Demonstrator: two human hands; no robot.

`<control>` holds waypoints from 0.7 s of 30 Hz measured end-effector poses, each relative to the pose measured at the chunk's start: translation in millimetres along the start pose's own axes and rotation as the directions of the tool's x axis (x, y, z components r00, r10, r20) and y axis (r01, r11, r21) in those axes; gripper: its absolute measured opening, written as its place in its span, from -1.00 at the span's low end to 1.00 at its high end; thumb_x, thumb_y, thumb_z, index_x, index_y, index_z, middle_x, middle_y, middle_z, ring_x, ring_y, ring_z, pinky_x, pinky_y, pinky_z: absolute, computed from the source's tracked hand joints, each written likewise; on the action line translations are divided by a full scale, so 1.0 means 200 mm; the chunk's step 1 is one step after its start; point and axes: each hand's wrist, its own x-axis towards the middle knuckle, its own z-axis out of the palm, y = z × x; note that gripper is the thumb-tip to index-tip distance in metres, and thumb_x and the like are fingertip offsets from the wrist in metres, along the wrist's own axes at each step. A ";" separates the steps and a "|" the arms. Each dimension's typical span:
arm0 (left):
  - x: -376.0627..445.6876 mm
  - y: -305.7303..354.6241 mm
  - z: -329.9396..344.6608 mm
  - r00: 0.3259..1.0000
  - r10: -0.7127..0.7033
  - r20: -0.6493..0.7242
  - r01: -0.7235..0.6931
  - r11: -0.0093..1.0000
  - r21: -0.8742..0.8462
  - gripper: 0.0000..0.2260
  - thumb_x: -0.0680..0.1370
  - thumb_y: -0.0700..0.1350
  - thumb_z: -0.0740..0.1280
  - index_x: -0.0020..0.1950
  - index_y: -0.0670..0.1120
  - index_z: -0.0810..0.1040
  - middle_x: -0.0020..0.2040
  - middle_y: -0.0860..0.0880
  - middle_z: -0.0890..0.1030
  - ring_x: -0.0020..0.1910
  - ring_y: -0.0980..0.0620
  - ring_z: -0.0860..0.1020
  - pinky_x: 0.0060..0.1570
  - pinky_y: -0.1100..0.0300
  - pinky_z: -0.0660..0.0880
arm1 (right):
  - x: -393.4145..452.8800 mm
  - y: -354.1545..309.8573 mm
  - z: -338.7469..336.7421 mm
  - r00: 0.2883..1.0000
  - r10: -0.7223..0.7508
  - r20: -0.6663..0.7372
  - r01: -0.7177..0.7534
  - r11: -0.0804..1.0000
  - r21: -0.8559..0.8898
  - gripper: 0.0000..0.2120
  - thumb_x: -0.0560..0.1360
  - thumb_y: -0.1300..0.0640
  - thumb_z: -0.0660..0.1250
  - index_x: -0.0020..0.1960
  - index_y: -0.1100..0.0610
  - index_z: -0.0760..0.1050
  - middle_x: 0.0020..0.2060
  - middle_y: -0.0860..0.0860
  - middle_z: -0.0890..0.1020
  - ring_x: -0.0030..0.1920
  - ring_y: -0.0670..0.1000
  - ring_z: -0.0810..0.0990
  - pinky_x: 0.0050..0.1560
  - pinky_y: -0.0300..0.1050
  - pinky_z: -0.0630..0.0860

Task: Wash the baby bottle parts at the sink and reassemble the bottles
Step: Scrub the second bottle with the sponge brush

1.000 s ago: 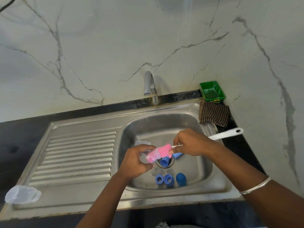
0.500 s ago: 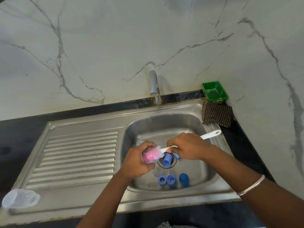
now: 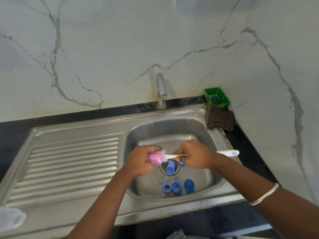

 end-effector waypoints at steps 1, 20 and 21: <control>0.00 0.00 -0.02 0.999 -0.036 0.031 0.038 0.997 -0.072 -0.47 0.15 -0.23 0.53 0.09 0.08 0.67 -0.03 0.15 0.70 -0.02 0.16 0.65 0.02 0.13 0.59 | -0.01 0.01 -0.02 0.999 -0.022 -0.044 0.017 0.995 -0.097 -0.73 0.51 0.06 0.34 0.13 -0.21 0.65 -0.11 -0.16 0.72 -0.07 -0.07 0.65 -0.11 -0.20 0.50; 0.01 -0.05 -0.14 0.999 -0.050 -0.018 0.051 0.996 0.072 -0.35 0.16 -0.20 0.63 0.21 0.13 0.60 -0.02 0.28 0.56 -0.07 0.39 0.48 -0.16 0.47 0.35 | 0.02 -0.14 0.04 0.982 -0.077 -0.174 0.008 0.930 -0.367 -0.77 0.64 -0.10 0.17 0.14 -0.07 0.55 -0.05 -0.07 0.64 -0.02 0.05 0.61 -0.11 -0.07 0.45; 0.01 -0.05 -0.16 0.999 0.020 -0.032 -0.016 0.994 0.107 -0.36 0.17 -0.19 0.62 0.21 0.14 0.60 -0.05 0.29 0.57 -0.07 0.41 0.47 -0.14 0.46 0.34 | 0.02 -0.14 0.03 0.991 0.014 -0.134 -0.042 0.976 -0.211 -0.76 0.64 -0.10 0.19 0.11 -0.05 0.59 -0.09 -0.05 0.63 -0.04 0.04 0.59 -0.08 -0.06 0.46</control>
